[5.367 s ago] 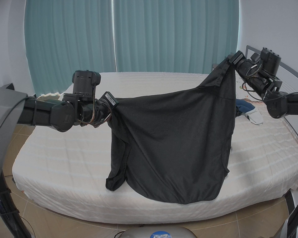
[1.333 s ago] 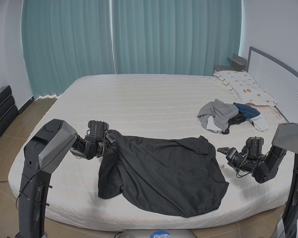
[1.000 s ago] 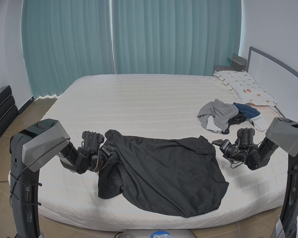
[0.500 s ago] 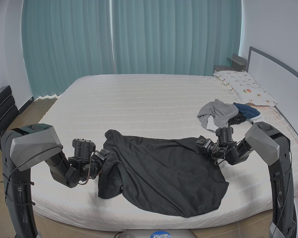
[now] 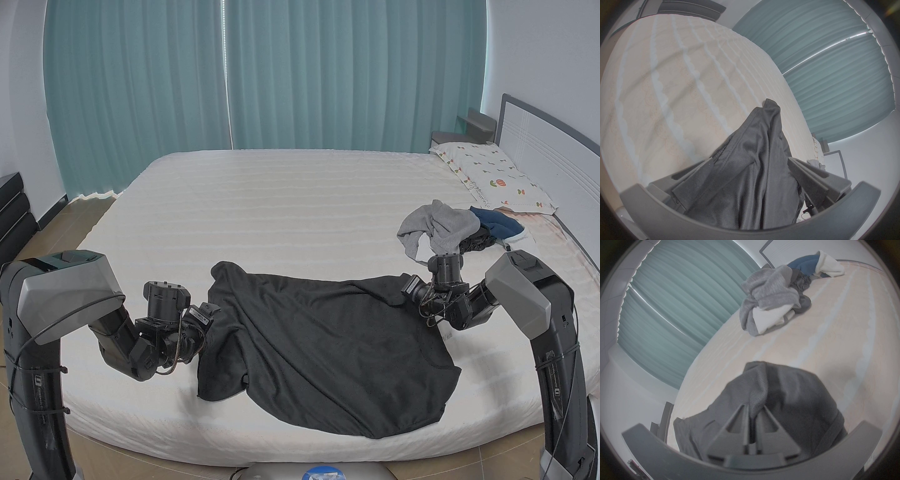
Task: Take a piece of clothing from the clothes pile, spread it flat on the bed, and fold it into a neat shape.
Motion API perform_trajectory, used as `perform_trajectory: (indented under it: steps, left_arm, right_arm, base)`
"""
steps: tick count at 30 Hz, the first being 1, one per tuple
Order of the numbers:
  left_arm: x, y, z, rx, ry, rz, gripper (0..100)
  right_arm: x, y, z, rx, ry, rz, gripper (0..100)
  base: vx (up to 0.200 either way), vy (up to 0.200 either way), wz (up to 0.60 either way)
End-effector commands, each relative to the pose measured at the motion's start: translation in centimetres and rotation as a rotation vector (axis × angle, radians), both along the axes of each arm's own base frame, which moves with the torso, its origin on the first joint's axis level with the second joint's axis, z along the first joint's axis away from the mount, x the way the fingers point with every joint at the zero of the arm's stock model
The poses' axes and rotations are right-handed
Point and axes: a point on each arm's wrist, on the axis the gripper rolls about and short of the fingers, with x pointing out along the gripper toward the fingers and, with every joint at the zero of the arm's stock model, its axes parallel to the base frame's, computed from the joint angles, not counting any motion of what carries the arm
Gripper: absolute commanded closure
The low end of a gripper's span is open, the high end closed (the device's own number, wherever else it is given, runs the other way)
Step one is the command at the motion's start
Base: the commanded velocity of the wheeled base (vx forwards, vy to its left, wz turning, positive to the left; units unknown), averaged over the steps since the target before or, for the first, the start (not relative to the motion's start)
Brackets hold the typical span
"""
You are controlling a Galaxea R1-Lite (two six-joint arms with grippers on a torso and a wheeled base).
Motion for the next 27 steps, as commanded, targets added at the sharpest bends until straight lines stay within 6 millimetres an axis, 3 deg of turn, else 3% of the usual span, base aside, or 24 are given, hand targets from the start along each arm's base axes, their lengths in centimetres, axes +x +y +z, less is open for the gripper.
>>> perform_trajectory:
  steps: [1, 4, 11, 20, 21, 27]
  left_arm:
    - [0.0, 0.0, -0.1, 0.001, 0.002, 0.001, 0]
    - [0.0, 0.0, -0.1, 0.000, 0.002, 0.000, 0]
    - [0.0, 0.0, -0.1, -0.005, 0.003, 0.006, 0]
    - [0.0, 0.0, -0.1, -0.006, 0.003, 0.010, 0]
    - [0.0, 0.0, 0.0, -0.006, 0.001, 0.010, 0]
    - [0.0, 0.0, 0.0, -0.007, 0.003, 0.011, 0]
  right_arm:
    - [1.0, -0.4, 2.0, 0.011, -0.066, -0.015, 100]
    - [1.7, -0.4, 3.1, 0.010, -0.113, -0.030, 100]
    - [5.6, 0.3, 6.6, 0.030, -0.338, -0.090, 100]
    - [5.8, 1.5, 3.7, 0.005, -0.275, -0.049, 100]
    - [5.8, 1.3, 3.5, -0.006, -0.275, -0.047, 0]
    - [5.9, 0.4, 1.8, -0.063, -0.232, -0.055, 0]
  base:
    - [0.000, 0.000, 0.00]
    - [0.000, 0.000, 0.00]
    - [0.000, 0.000, 0.00]
    - [0.000, 0.000, 0.00]
    - [0.000, 0.000, 0.00]
    - [0.000, 0.000, 0.00]
